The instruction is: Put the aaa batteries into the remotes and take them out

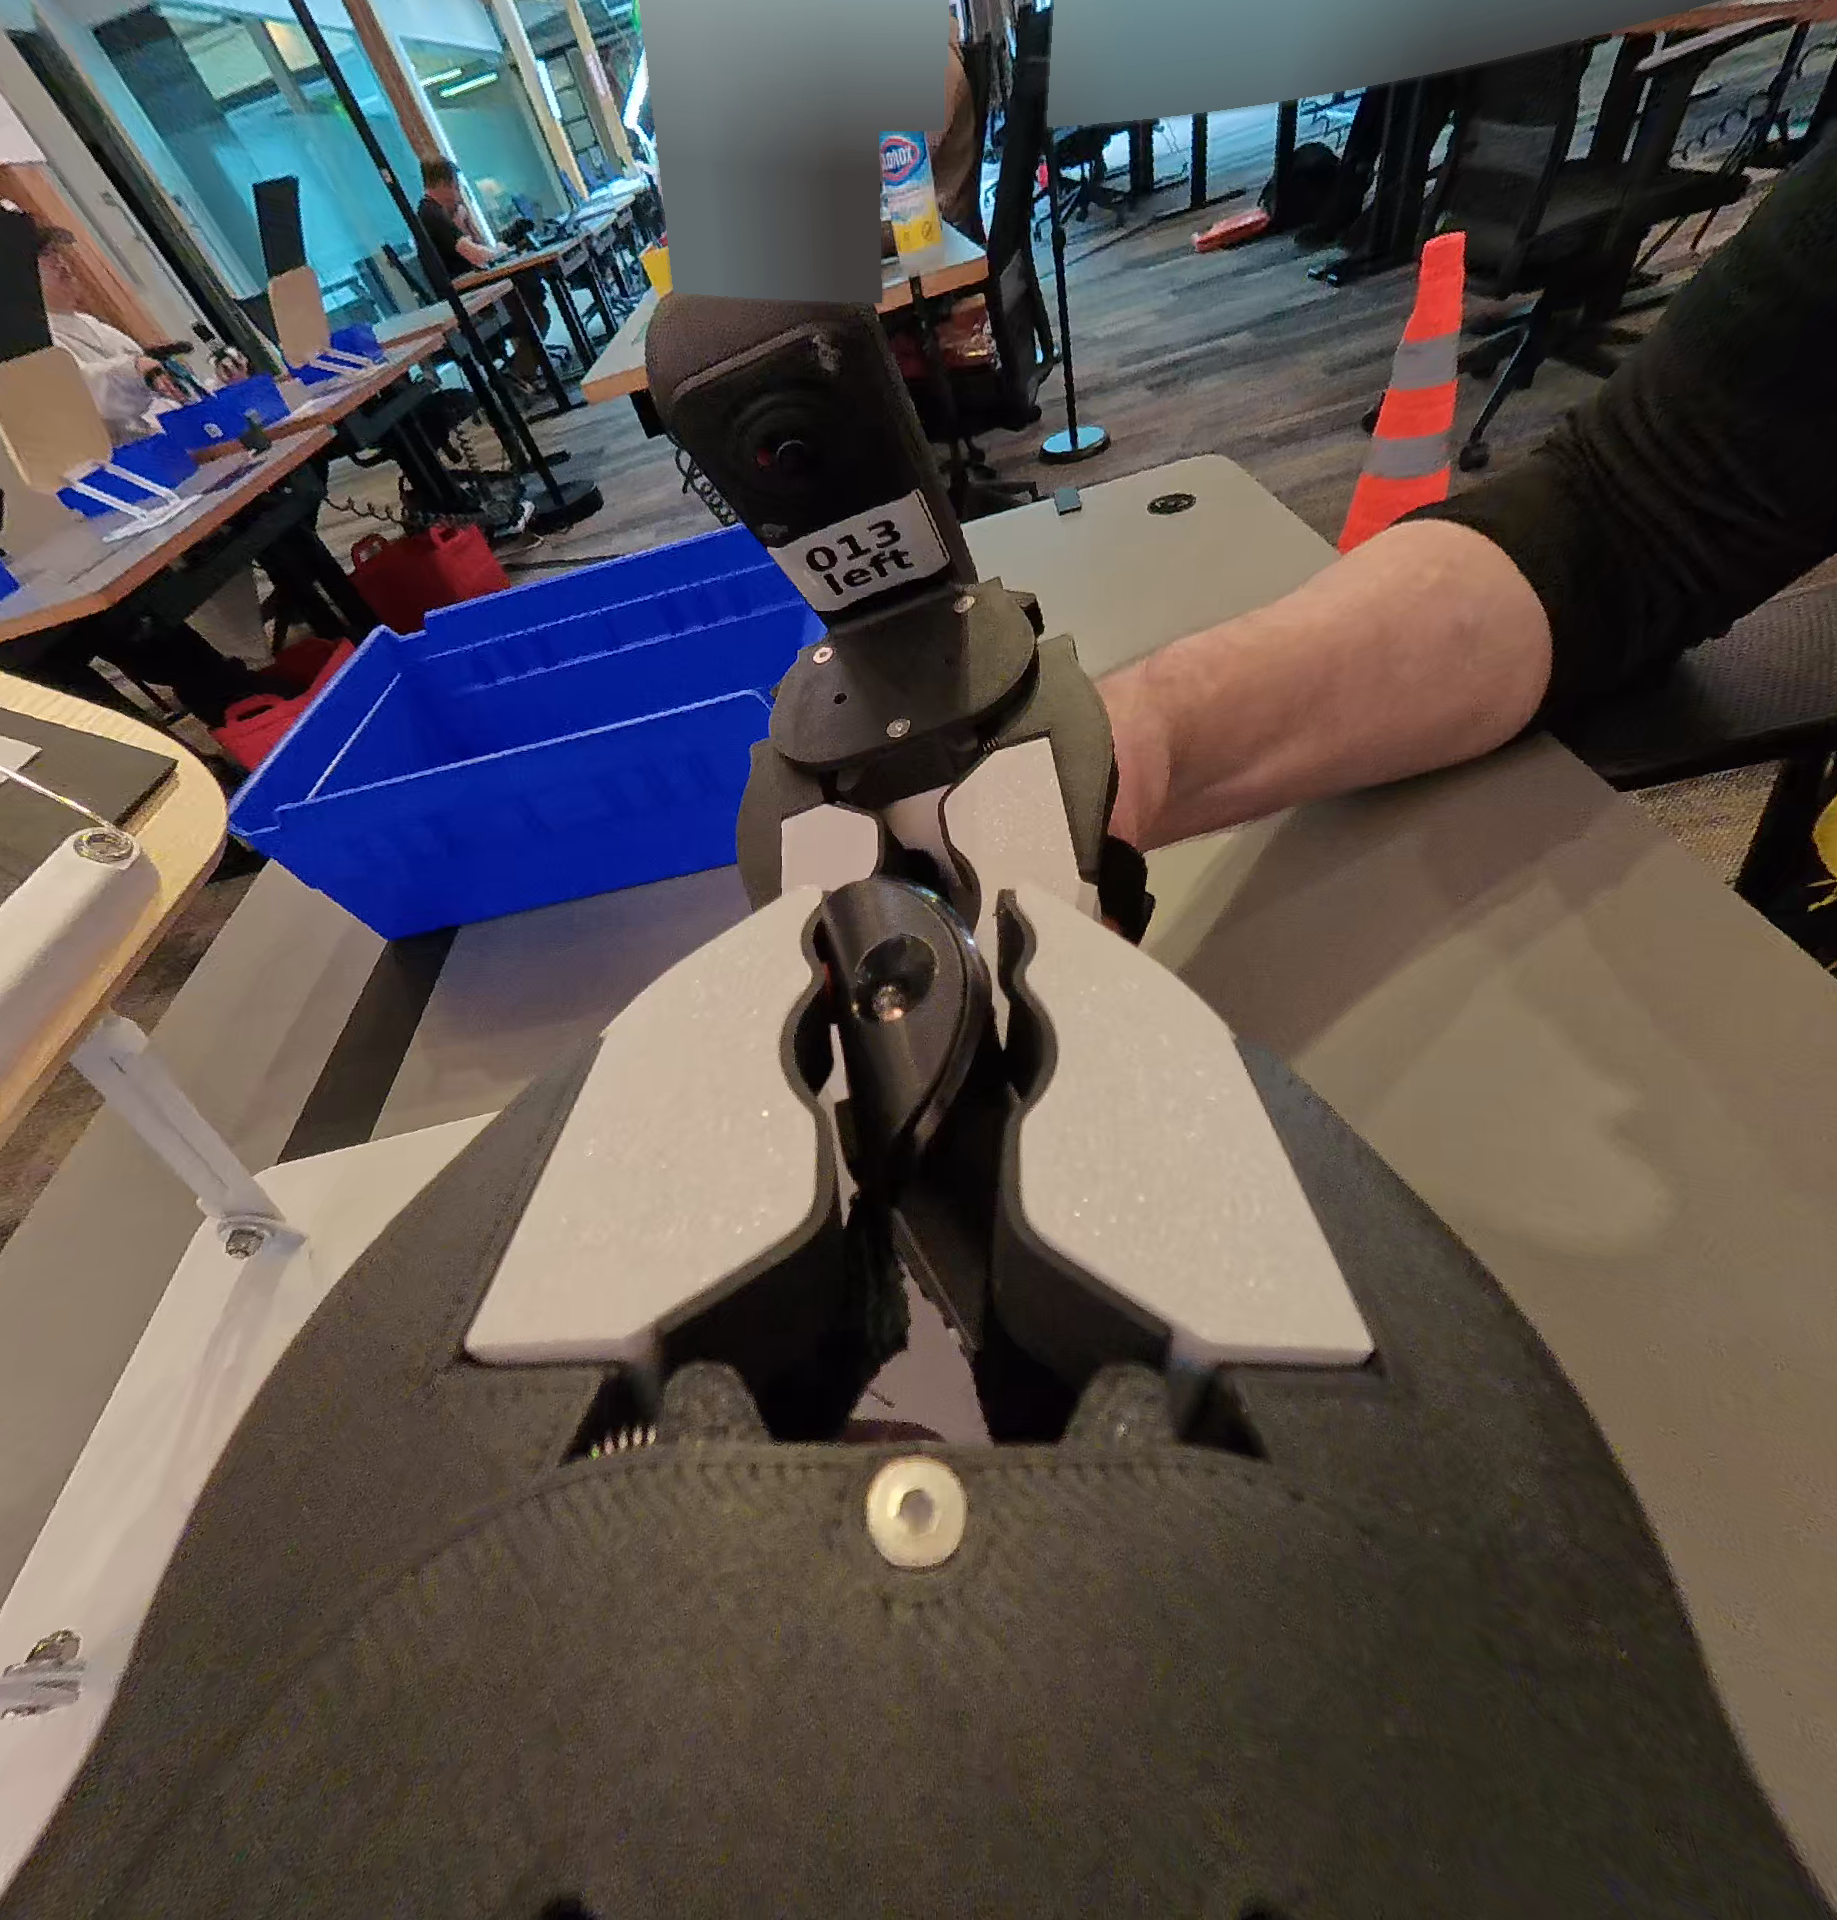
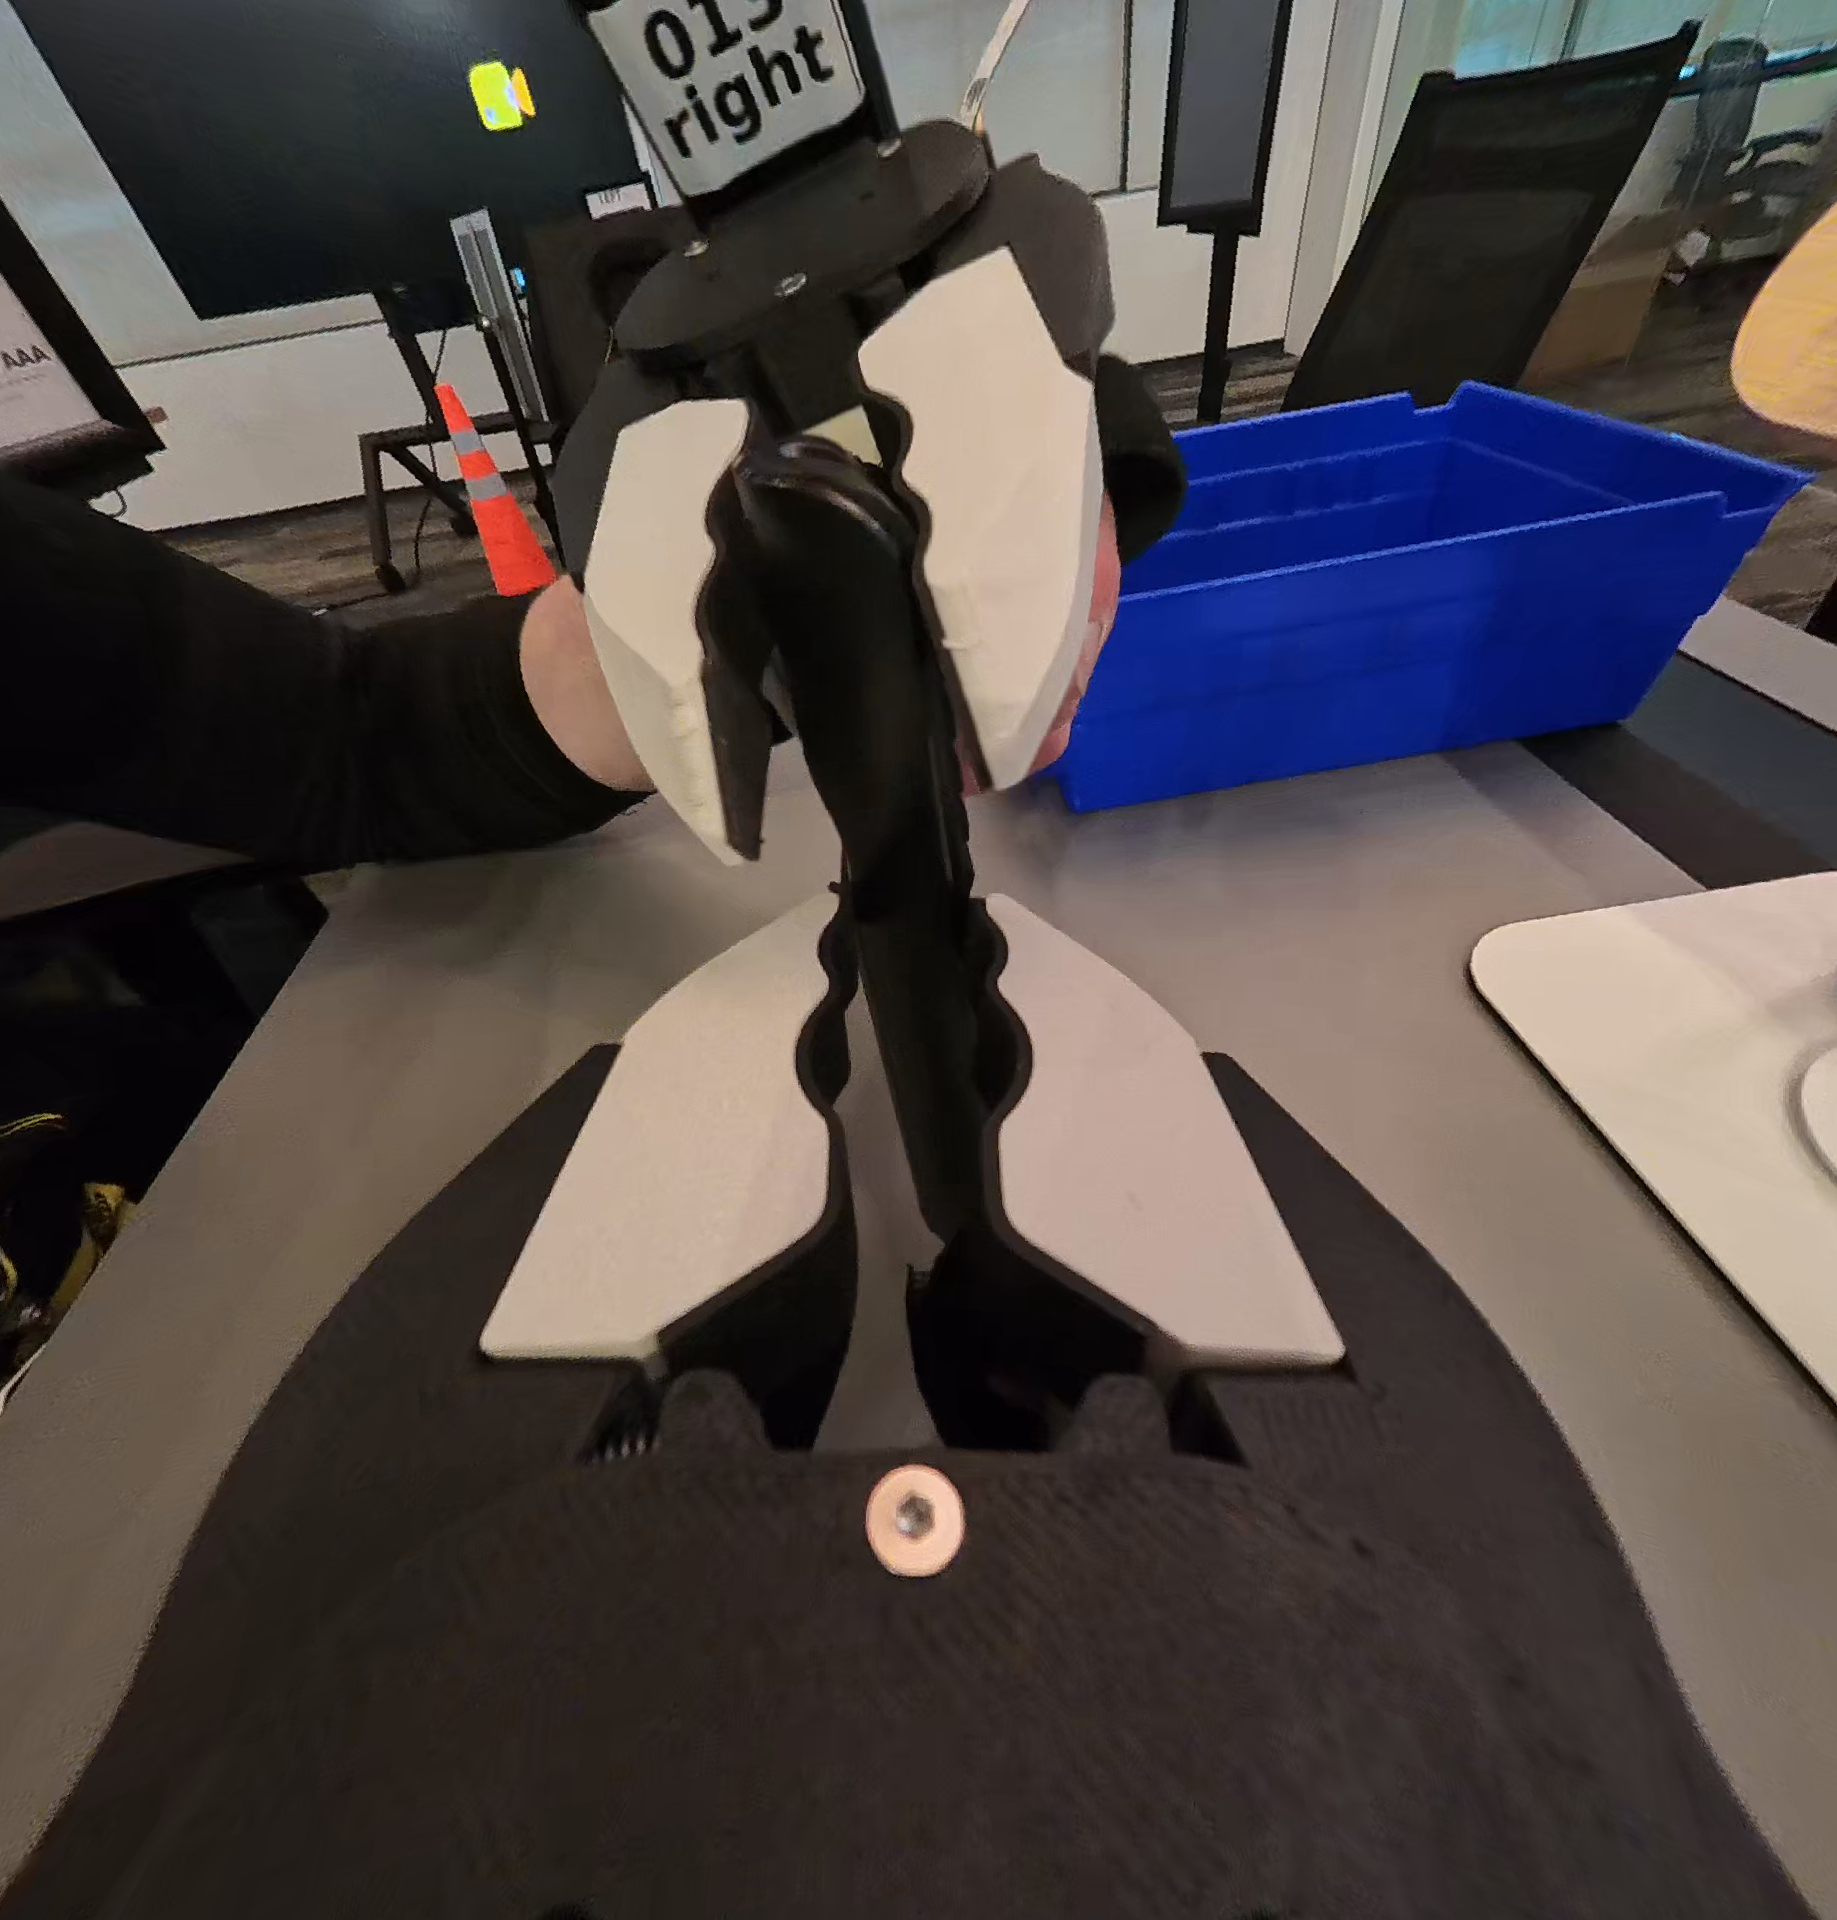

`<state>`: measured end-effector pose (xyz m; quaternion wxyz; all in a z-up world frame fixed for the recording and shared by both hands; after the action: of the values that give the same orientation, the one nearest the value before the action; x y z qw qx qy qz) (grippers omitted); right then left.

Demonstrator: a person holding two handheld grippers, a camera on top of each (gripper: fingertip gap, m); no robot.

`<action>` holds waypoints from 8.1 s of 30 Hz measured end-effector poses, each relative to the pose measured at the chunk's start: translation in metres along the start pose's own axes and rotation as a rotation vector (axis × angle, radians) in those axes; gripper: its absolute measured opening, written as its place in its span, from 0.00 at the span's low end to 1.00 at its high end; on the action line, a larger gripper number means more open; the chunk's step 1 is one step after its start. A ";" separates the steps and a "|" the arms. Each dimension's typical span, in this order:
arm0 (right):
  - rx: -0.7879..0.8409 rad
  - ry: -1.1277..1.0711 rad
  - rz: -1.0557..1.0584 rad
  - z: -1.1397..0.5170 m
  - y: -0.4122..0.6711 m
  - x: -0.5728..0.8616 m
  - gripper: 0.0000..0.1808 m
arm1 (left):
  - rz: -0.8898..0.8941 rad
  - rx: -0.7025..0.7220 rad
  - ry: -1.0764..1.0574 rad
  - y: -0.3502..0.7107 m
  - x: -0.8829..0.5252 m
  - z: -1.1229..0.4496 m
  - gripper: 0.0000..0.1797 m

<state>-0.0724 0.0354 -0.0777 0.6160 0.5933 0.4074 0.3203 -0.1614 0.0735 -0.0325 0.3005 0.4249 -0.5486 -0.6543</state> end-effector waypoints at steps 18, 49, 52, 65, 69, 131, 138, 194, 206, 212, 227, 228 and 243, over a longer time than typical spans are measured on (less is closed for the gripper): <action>0.161 -0.023 -0.134 0.006 0.008 0.009 0.13 | 0.255 0.043 0.129 0.001 -0.014 -0.012 0.13; -0.080 -0.220 0.112 0.024 0.001 0.022 0.29 | 0.485 0.406 0.468 0.011 -0.055 0.028 0.13; -0.075 -0.212 0.042 0.032 -0.006 0.029 0.25 | 0.474 0.503 0.524 0.020 -0.061 0.045 0.13; 0.235 -0.179 -0.224 0.032 -0.005 0.035 0.08 | 0.370 0.709 0.571 0.036 -0.060 0.054 0.13; 0.221 -0.185 -0.201 0.034 -0.003 0.034 0.06 | 0.324 0.706 0.588 0.041 -0.058 0.053 0.13; 0.363 -0.124 -0.191 0.038 0.010 0.028 0.01 | 0.205 0.780 0.573 0.066 -0.043 0.050 0.13; 0.407 -0.189 -0.276 0.063 -0.002 0.046 0.00 | 0.144 0.836 0.641 0.094 -0.043 0.088 0.13; -0.375 0.056 0.382 0.054 0.044 -0.007 0.33 | -0.024 0.352 0.071 0.059 -0.002 0.000 0.34; -0.262 0.064 0.326 0.056 0.048 -0.011 0.37 | -0.071 0.426 0.095 0.062 0.008 -0.005 0.31; -0.010 0.110 0.081 0.068 0.072 -0.014 0.37 | -0.145 0.359 0.064 0.065 0.015 -0.008 0.31; 0.015 0.216 -0.151 0.041 0.085 -0.027 0.11 | -0.247 0.248 -0.030 0.061 0.034 -0.026 0.30; -0.019 0.218 -0.131 0.038 0.083 -0.028 0.06 | -0.257 0.237 -0.037 0.060 0.035 -0.028 0.29; -0.099 0.186 0.179 -0.001 0.037 -0.039 0.50 | -0.106 0.350 -0.059 0.068 0.029 -0.023 0.29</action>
<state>-0.0883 0.0052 -0.0359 0.5731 0.5637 0.3920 0.4474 -0.1593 0.0227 0.0260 0.1706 0.4797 -0.6395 -0.5761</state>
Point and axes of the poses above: each gripper's, where its closed fingertips meet, z back along the fingers, y out of its top, x = y × z across the jaws, the point moved 7 cm from there along z, back along the fingers, and after that the axes turned 13 degrees about x, right-handed, at the moved point
